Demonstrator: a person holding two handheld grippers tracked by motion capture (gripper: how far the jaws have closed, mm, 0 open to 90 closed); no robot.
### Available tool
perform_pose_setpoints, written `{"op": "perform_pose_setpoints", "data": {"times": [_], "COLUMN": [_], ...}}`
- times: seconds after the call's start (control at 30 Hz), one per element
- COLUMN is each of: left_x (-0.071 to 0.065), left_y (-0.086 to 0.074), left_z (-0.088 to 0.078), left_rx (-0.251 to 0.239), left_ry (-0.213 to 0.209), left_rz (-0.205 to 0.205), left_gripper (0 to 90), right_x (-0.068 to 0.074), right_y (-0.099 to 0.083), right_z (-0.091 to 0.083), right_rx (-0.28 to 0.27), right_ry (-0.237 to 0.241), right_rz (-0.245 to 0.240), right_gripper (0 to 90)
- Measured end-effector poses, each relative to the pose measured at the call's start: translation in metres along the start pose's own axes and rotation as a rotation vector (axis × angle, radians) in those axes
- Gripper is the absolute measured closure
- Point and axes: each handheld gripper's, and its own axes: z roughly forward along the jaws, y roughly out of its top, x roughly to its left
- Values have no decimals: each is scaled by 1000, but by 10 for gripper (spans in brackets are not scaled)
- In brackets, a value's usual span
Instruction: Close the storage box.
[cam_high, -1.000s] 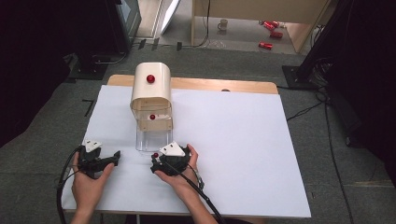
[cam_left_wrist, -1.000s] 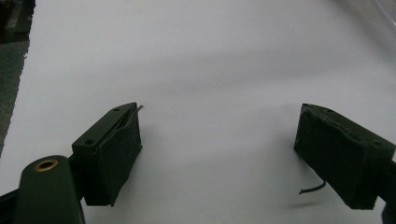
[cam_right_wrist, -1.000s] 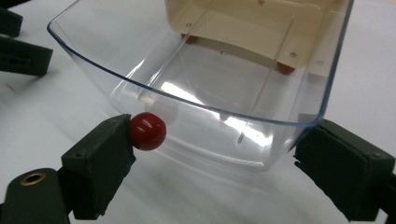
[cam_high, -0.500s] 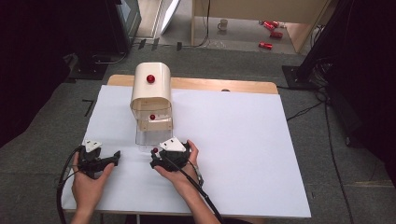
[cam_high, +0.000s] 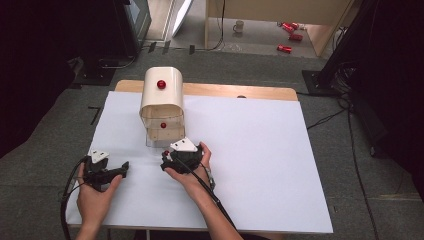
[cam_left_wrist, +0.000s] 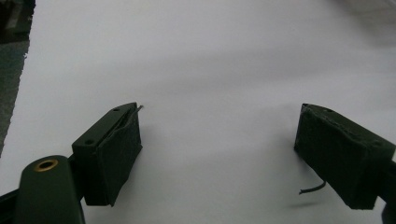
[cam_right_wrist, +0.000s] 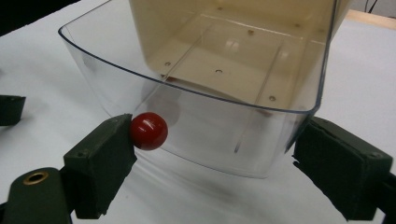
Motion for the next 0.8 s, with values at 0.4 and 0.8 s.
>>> {"op": "perform_pose_setpoints", "data": {"times": [0.4, 0.8], "left_x": [0, 0], "left_y": [0, 0], "left_z": [0, 0], "left_rx": [1, 0], "left_ry": [-1, -1], "left_rz": [-1, -1], "left_gripper": [146, 145], "right_x": [-12, -19], "right_y": [6, 14], "right_z": [14, 27], "right_rx": [11, 0], "right_ry": [24, 10], "right_rz": [27, 24], "right_gripper": [45, 41]}}
